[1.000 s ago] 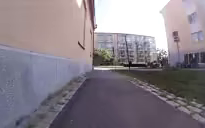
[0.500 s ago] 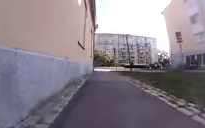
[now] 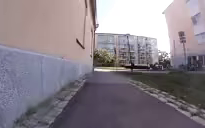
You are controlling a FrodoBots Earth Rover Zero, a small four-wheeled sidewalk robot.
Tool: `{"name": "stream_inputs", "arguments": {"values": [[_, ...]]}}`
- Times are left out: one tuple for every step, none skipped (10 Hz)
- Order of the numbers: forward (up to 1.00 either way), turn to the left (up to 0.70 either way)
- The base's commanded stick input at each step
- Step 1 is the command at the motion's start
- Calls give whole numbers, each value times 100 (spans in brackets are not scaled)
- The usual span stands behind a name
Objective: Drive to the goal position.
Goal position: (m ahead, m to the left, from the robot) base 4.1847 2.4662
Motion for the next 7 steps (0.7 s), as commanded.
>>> {"name": "stream_inputs", "arguments": {"values": [[60, 0], [60, 0], [60, 0], [60, 0], [60, 0], [60, 0], [60, 0]]}}
